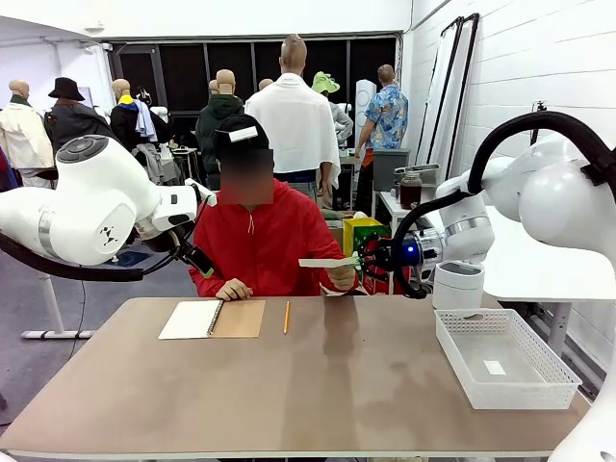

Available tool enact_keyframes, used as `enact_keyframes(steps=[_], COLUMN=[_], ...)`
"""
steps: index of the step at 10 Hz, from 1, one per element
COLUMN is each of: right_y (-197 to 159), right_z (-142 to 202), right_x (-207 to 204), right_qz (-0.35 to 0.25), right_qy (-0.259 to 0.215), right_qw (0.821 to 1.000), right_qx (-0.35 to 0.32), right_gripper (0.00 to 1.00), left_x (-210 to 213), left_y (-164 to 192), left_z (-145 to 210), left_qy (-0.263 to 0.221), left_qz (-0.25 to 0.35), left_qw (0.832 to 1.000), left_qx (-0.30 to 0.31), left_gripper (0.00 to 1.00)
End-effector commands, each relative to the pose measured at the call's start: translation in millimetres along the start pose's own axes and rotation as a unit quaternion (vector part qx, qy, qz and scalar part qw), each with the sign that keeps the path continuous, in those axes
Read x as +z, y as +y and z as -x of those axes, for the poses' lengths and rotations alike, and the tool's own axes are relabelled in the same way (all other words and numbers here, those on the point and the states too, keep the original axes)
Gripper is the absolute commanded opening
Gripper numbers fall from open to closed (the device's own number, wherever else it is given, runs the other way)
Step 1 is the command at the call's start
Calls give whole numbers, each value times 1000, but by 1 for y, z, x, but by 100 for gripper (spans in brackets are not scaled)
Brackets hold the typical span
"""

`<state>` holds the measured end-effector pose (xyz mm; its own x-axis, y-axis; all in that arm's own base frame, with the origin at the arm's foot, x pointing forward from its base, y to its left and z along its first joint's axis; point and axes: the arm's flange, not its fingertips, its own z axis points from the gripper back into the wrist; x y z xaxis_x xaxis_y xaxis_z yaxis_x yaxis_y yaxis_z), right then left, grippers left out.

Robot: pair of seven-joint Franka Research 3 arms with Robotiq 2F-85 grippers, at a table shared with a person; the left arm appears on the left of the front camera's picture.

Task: Sort the paper based on its condition.
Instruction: If a person hands you a paper, place it in the Organizing basket , and if it's crumpled, put it in the Trash can.

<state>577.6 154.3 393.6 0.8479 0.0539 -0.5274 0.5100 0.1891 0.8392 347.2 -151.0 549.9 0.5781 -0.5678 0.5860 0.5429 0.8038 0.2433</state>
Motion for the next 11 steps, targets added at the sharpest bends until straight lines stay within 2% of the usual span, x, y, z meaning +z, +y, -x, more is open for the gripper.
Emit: enact_keyframes(steps=[1, 6, 9, 11], right_y=[5, 13, 33, 36], right_z=[-2, 7, 30, 48], right_x=[-2, 6, 52, 88], right_qz=[-5, 4, 8, 45], right_qy=[7, -5, -37, -57], right_qw=[1000, 1000, 997, 989], right_qx=[-8, 15, 72, 130], right_gripper=[1, 0, 0, 0], left_x=[0, 0, 0, 0], left_y=[0, 0, 0, 0], left_z=[0, 0, 0, 0], left_qy=[0, 0, 0, 0], left_qz=[0, 0, 0, 0], left_qw=[1000, 1000, 1000, 1000], left_qx=[0, 0, 0, 0], left_gripper=[100, 100, 100, 100])
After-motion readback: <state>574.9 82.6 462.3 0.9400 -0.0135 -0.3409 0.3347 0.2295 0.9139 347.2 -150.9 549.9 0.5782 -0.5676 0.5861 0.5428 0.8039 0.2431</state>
